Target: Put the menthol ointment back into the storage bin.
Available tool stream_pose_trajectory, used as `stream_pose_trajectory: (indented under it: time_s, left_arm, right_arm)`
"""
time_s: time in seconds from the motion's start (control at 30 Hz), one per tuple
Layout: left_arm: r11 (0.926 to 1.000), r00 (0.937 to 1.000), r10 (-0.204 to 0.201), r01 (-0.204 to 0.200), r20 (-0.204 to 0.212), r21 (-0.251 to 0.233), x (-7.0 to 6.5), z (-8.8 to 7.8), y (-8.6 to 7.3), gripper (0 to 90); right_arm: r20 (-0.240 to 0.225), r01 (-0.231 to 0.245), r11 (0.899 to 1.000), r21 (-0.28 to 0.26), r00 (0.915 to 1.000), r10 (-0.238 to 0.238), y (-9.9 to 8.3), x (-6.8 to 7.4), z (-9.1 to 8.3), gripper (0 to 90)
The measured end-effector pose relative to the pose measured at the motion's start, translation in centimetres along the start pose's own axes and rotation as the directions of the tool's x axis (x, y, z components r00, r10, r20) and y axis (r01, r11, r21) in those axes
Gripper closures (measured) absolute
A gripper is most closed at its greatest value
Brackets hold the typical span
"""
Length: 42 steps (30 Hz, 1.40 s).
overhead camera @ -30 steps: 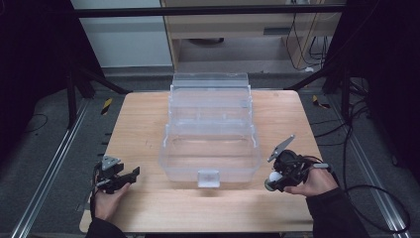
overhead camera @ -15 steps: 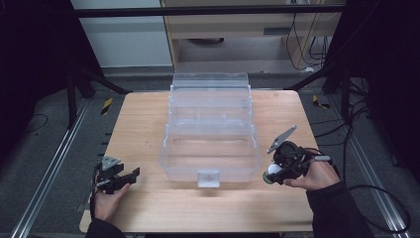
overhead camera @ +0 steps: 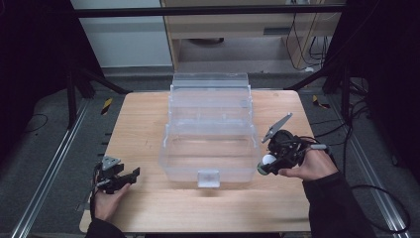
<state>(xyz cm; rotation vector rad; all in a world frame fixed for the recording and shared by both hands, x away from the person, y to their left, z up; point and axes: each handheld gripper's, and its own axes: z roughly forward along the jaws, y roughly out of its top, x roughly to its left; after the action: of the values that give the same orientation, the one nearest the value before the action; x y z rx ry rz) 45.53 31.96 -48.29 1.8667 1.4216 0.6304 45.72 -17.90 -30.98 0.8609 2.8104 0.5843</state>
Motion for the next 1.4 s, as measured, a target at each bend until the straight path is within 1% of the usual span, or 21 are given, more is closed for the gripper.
stream_pose_trajectory:
  time_s: [0.07,0.13,0.2,0.27,0.37,0.47,0.5,0.53,0.67,0.7,0.77,0.8,0.83,0.87,0.97,1.03,1.07,1.23,1.27,1.3,1.4]
  left_arm:
    - [1.0,1.0,-0.001,0.001,0.001,0.001,0.0,0.0,0.0,32.0]
    - [1.0,1.0,-0.001,0.001,0.001,0.0,0.0,0.0,0.0,32.0]
    - [1.0,1.0,0.0,0.0,0.001,0.0,0.0,0.0,0.0,32.0]
    - [1.0,1.0,-0.001,0.001,0.001,0.001,0.0,0.0,0.0,32.0]
    - [1.0,1.0,-0.001,0.001,0.001,0.001,0.0,0.0,0.0,32.0]
    - [1.0,1.0,-0.002,0.002,0.001,0.0,0.0,0.0,0.0,32.0]
    - [1.0,1.0,-0.002,0.002,0.001,0.0,0.0,0.0,0.0,32.0]
    - [1.0,1.0,-0.002,0.002,0.001,-0.001,0.0,0.0,0.0,32.0]
    - [1.0,1.0,-0.002,0.002,0.001,-0.002,0.1,0.0,0.0,32.0]
    - [1.0,1.0,-0.002,0.002,0.0,-0.002,0.1,0.0,0.0,32.0]
    - [1.0,1.0,-0.002,0.002,0.001,-0.002,0.1,0.0,0.0,32.0]
    - [1.0,1.0,-0.002,0.002,0.001,-0.002,0.1,0.0,0.0,32.1]
    - [1.0,1.0,-0.001,0.001,0.0,-0.003,0.1,0.0,0.0,32.1]
    - [1.0,1.0,-0.001,0.001,0.001,-0.002,0.1,0.0,0.0,32.1]
    - [1.0,1.0,-0.003,0.003,0.0,-0.003,0.1,0.0,0.0,32.1]
    - [1.0,1.0,-0.003,0.003,0.0,-0.005,0.1,-0.1,0.0,32.1]
    - [1.0,1.0,-0.004,0.004,0.0,-0.005,0.1,-0.1,0.0,32.1]
    - [1.0,1.0,-0.004,0.004,0.001,-0.005,0.1,-0.1,0.0,32.1]
    - [1.0,1.0,-0.004,0.004,0.001,-0.005,0.1,-0.1,0.0,32.1]
    - [1.0,1.0,-0.004,0.004,0.001,-0.006,0.1,-0.1,0.0,32.1]
    - [1.0,1.0,-0.003,0.003,0.002,-0.005,0.1,-0.1,0.0,32.2]
  right_arm:
    - [-0.007,-0.001,1.0,-0.011,1.0,0.001,0.6,-0.2,-0.1,50.5]
    - [-0.007,-0.005,1.0,-0.011,1.0,0.005,1.0,-0.4,0.0,50.5]
    - [-0.008,-0.008,1.0,-0.012,0.9999,0.008,1.1,-0.5,0.0,50.5]
    - [-0.014,-0.013,1.0,-0.015,0.9998,0.013,1.7,-1.0,0.2,50.5]
    - [-0.023,-0.018,1.0,-0.021,0.9996,0.017,1.9,-1.3,0.4,50.5]
    - [-0.024,-0.027,0.999,-0.031,0.9994,0.027,2.5,-1.8,0.9,50.5]
    - [-0.024,-0.027,0.999,-0.031,0.9994,0.027,2.5,-1.8,0.9,50.5]
    - [-0.017,-0.023,0.999,-0.031,0.9996,0.023,2.8,-2.1,1.3,50.5]
    - [-0.021,-0.024,0.999,-0.027,0.9995,0.023,3.3,-2.3,1.9,50.5]
    - [-0.019,-0.017,0.999,-0.031,0.9997,0.016,3.5,-2.4,2.1,50.5]
    - [-0.027,-0.022,0.999,-0.038,0.9994,0.021,3.8,-2.5,2.4,50.5]
    - [-0.033,-0.024,0.999,-0.035,0.9992,0.023,4.0,-2.7,2.8,50.5]
    - [-0.033,-0.024,0.999,-0.035,0.9992,0.023,4.0,-2.7,2.8,50.5]
    - [-0.03,-0.023,0.999,-0.03,0.9993,0.022,4.2,-2.8,3.2,50.5]
    - [-0.026,-0.018,0.999,-0.029,0.9995,0.017,4.4,-2.9,3.6,50.5]
    - [-0.022,-0.009,1.0,-0.014,0.9997,0.009,4.6,-2.9,4.3,50.5]
    - [-0.022,-0.009,1.0,-0.014,0.9997,0.009,4.6,-2.9,4.3,50.5]
    - [-0.022,-0.003,1.0,0.003,0.9998,0.003,5.0,-3.1,5.4,50.5]
    - [-0.023,0.002,1.0,0.016,0.9997,-0.002,5.1,-3.0,5.7,50.5]
    - [-0.023,0.002,1.0,0.016,0.9997,-0.002,5.1,-3.0,5.7,50.5]
    - [-0.023,0.01,0.999,0.032,0.9997,-0.009,5.3,-2.9,6.5,50.5]
